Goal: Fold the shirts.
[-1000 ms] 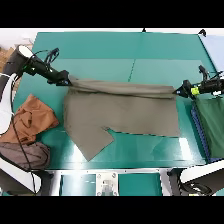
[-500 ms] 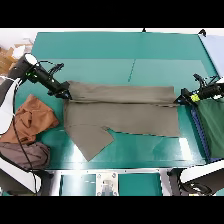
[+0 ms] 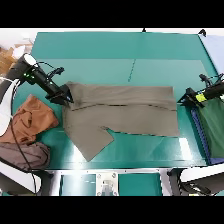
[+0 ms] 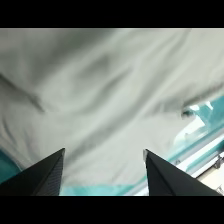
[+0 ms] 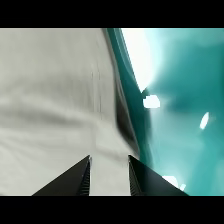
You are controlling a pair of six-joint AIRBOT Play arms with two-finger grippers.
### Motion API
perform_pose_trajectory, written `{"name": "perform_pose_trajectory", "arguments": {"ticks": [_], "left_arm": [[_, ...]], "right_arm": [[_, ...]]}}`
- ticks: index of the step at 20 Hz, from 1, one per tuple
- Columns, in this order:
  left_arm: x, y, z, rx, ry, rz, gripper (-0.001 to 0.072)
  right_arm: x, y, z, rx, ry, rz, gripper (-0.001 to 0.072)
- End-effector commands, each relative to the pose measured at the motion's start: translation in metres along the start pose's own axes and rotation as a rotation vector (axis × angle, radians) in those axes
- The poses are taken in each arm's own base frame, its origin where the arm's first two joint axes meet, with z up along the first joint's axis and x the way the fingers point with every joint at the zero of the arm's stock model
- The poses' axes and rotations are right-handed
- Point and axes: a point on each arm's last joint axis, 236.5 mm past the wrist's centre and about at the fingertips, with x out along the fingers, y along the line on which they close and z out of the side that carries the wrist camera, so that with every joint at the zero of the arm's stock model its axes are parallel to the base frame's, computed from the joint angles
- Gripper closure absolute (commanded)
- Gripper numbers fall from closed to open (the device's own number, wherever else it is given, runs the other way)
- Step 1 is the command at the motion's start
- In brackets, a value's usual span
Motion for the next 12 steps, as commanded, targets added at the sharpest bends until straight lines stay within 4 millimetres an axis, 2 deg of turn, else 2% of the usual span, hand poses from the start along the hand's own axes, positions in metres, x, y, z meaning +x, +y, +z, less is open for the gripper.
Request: {"name": "perform_pose_trajectory", "arguments": {"ticks": [1,3,4,6,8,10,12], "left_arm": [[0.0,-0.004,-0.041,-0.027,0.034,0.0,0.0137],[0.008,0.005,-0.08,-0.074,0.022,0.011,0.0137],[0.015,0.009,-0.097,-0.108,-0.002,0.009,0.0137],[0.036,0.016,-0.131,-0.165,-0.073,0.014,0.0137],[0.061,0.021,-0.148,-0.214,-0.165,0.017,0.0137],[0.089,0.01,-0.152,-0.271,-0.23,-0.064,0.0137],[0.12,-0.002,-0.161,-0.296,-0.21,-0.111,0.0137]], "right_arm": [[-0.036,-0.02,-0.032,0.08,-0.022,-0.114,0.0431],[-0.043,-0.023,-0.061,0.123,-0.056,-0.128,0.0473],[-0.042,-0.025,-0.082,0.165,-0.07,-0.129,0.0483],[-0.033,-0.029,-0.124,0.28,-0.104,-0.125,0.048],[-0.016,-0.032,-0.156,0.315,-0.144,-0.126,0.0466],[0.003,-0.035,-0.18,0.34,-0.16,-0.126,0.0283],[0.019,-0.035,-0.195,0.36,-0.153,-0.113,0.027]]}}
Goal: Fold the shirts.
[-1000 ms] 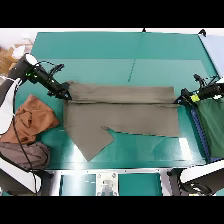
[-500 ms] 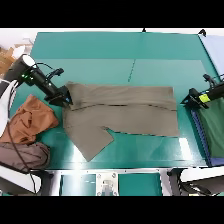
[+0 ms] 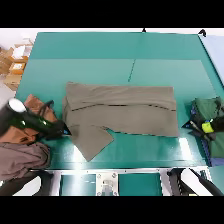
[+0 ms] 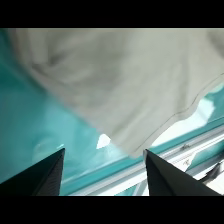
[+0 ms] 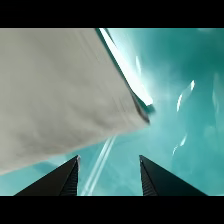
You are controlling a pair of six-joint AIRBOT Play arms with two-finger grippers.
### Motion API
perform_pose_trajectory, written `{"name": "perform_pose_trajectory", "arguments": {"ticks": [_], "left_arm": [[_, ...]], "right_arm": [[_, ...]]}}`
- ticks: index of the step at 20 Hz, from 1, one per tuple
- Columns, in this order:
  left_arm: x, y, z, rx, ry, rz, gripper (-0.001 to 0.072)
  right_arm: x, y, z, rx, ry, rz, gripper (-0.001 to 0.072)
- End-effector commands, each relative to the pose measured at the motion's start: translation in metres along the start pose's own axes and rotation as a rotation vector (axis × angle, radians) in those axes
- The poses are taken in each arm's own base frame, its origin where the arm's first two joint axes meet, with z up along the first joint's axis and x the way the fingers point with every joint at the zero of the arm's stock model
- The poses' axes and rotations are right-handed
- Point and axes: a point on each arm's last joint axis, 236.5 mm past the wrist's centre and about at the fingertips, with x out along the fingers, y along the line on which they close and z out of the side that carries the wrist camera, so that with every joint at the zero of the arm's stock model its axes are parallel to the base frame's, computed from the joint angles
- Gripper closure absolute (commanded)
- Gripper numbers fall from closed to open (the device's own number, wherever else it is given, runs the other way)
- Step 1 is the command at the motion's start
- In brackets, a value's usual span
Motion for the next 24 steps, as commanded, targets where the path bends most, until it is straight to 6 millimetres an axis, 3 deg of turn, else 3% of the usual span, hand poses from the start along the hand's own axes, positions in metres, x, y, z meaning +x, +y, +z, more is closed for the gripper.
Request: {"name": "perform_pose_trajectory", "arguments": {"ticks": [1,5,7,8,9,10,14,20,24], "left_arm": [[0.047,-0.002,-0.018,-0.054,-0.068,-0.047,0.0137],[0.062,-0.018,0.0,-0.018,-0.173,-0.053,0.0138],[0.061,-0.017,0.007,-0.023,-0.204,-0.05,0.0141],[0.06,-0.018,0.012,-0.028,-0.223,-0.054,0.0258],[0.058,-0.019,0.016,-0.023,-0.241,-0.058,0.0436],[0.055,-0.022,0.022,-0.004,-0.26,-0.062,0.0683],[0.042,-0.037,0.036,0.06,-0.295,-0.072,0.0681],[0.041,-0.043,0.028,0.096,-0.256,-0.084,0.0681],[0.041,-0.043,0.03,0.103,-0.261,-0.082,0.0681]], "right_arm": [[0.028,-0.01,-0.034,0.066,0.0,0.019,0.0269],[0.041,0.007,-0.034,0.117,-0.012,0.111,0.0268],[0.039,0.014,-0.028,0.13,-0.037,0.143,0.0214],[0.039,0.016,-0.025,0.136,-0.047,0.155,0.0213],[0.039,0.017,-0.024,0.14,-0.053,0.16,0.0213],[0.039,0.017,-0.023,0.141,-0.056,0.16,0.0213],[0.043,0.025,-0.018,0.18,-0.082,0.209,0.0214],[0.055,0.027,-0.031,0.225,-0.043,0.235,0.0214],[0.06,0.021,-0.013,0.252,-0.11,0.226,0.0214]]}}
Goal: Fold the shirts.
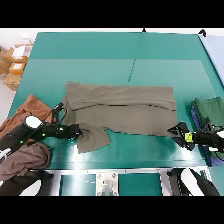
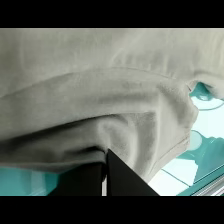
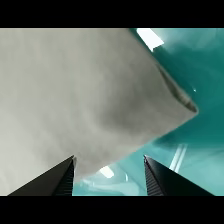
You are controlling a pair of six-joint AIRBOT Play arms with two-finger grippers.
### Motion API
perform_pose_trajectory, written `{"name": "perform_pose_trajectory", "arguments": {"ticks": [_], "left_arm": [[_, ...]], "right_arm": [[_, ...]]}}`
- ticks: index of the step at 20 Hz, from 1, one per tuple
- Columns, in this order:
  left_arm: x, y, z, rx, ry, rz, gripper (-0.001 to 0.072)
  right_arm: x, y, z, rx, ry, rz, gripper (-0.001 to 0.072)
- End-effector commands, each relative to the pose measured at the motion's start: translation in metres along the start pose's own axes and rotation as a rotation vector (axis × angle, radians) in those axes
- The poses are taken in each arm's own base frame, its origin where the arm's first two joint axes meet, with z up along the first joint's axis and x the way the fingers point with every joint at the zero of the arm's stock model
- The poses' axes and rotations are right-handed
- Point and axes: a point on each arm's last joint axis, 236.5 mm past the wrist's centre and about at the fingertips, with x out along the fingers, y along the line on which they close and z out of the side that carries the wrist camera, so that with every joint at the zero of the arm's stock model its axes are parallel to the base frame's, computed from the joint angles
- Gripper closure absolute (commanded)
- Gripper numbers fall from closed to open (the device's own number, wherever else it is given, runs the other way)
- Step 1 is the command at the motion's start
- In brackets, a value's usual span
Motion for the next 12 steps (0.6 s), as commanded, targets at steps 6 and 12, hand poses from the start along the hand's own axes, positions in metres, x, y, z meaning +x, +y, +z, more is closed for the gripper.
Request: {"name": "perform_pose_trajectory", "arguments": {"ticks": [6,12], "left_arm": [[-0.008,-0.014,0.007,0.071,0.0,-0.021,0.0682],[-0.045,-0.037,0.01,0.18,0.057,0.02,0.0682]], "right_arm": [[0.025,0.01,0.024,0.074,-0.044,0.087,0.0631],[-0.016,0.002,0.028,-0.136,0.032,-0.076,0.0698]]}}
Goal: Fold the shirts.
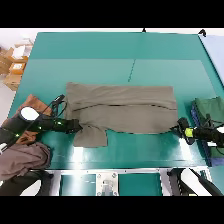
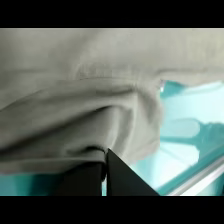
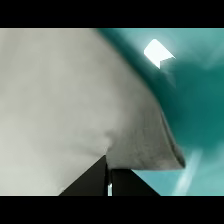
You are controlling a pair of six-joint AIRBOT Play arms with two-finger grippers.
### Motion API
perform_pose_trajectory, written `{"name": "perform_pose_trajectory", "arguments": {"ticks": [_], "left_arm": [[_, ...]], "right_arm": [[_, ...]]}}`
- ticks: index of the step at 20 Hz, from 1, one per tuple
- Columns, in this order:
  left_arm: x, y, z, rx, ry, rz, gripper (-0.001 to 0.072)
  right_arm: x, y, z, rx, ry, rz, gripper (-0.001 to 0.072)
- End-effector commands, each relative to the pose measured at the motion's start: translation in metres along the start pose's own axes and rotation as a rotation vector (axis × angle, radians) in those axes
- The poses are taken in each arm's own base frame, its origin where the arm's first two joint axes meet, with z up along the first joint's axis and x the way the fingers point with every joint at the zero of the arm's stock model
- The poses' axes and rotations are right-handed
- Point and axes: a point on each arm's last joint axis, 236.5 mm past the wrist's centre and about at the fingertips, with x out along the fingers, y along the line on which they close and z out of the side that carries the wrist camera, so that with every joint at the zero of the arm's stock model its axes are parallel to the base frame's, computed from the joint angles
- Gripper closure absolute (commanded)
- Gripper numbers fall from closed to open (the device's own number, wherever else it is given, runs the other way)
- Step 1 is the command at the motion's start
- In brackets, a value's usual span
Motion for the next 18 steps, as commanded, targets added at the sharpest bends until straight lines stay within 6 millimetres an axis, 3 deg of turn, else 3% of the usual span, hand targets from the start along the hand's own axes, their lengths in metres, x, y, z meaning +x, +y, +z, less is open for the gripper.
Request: {"name": "perform_pose_trajectory", "arguments": {"ticks": [1,5,8,10,13,18], "left_arm": [[-0.024,-0.012,-0.006,0.033,0.019,0.025,0.0683],[-0.055,-0.022,-0.035,0.027,0.034,0.058,0.0682],[-0.066,-0.031,-0.034,0.034,0.011,0.053,0.0683],[-0.079,-0.043,-0.015,0.074,-0.045,0.049,0.0683],[-0.101,-0.06,0.028,0.163,-0.134,0.066,0.0683],[-0.085,-0.057,0.092,0.234,-0.094,0.091,0.0683]], "right_arm": [[-0.029,-0.017,0.0,-0.106,0.051,-0.148,0.0699],[-0.048,-0.021,-0.006,-0.146,0.048,-0.198,0.0698],[-0.053,-0.001,-0.002,-0.146,0.026,-0.137,0.0698],[-0.065,0.023,0.011,-0.158,-0.019,-0.077,0.0698],[-0.079,0.053,0.032,-0.176,-0.058,-0.014,0.0698],[-0.068,0.11,0.064,-0.255,-0.064,0.067,0.0697]]}}
